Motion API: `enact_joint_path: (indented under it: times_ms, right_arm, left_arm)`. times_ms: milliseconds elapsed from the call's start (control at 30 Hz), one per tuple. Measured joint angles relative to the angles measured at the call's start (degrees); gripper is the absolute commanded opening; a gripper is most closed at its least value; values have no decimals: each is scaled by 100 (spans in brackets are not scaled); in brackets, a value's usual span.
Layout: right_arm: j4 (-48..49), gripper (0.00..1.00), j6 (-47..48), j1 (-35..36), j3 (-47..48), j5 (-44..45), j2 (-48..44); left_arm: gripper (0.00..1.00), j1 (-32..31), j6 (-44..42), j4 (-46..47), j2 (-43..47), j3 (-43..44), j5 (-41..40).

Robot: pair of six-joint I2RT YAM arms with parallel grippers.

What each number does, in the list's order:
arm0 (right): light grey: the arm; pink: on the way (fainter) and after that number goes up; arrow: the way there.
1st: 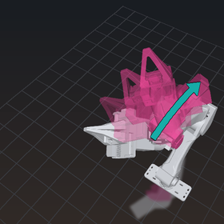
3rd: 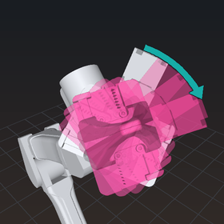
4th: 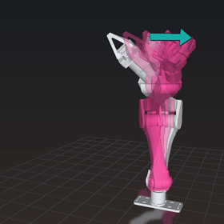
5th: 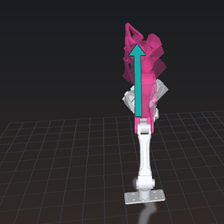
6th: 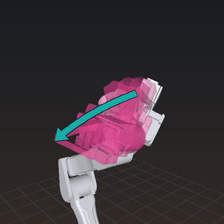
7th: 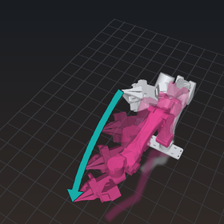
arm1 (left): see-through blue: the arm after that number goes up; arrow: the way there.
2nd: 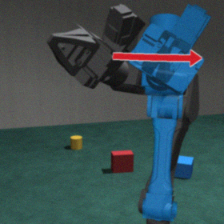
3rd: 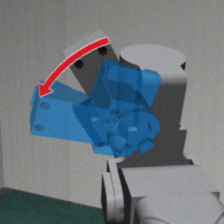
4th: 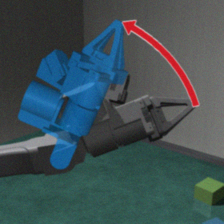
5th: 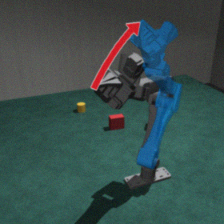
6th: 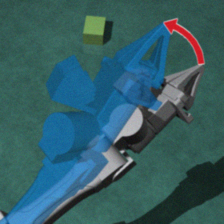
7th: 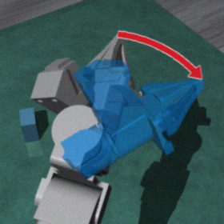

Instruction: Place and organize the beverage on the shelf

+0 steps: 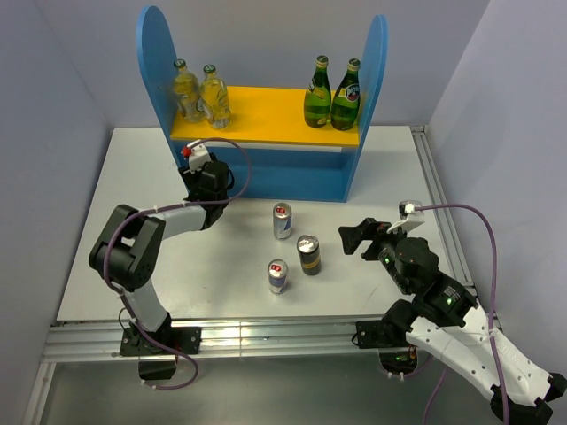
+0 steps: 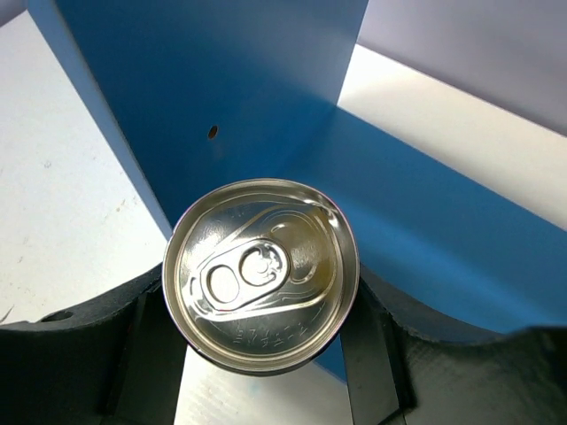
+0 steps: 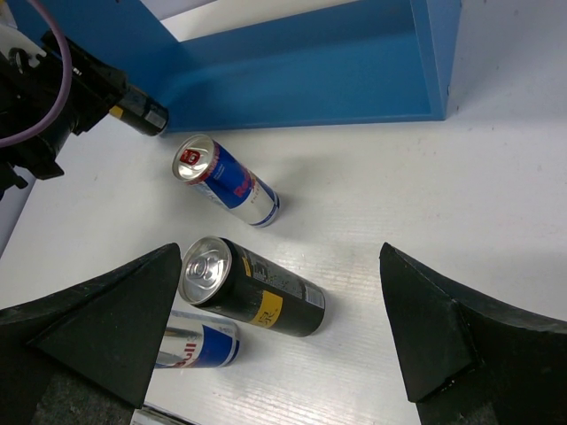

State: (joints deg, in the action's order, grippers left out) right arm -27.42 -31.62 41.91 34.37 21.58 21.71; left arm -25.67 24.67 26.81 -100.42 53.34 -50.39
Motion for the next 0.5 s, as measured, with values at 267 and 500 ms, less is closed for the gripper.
enact_joint_path:
  times_ms: [267,500]
  right_arm:
    - [0,100,0,0,0,2,0]
    - [2,100,0,0,0,4,0]
  left_arm:
    - [0,15,-243,557,-184,-22,-35]
    - [44,15,-337,828,-326,-4,-160]
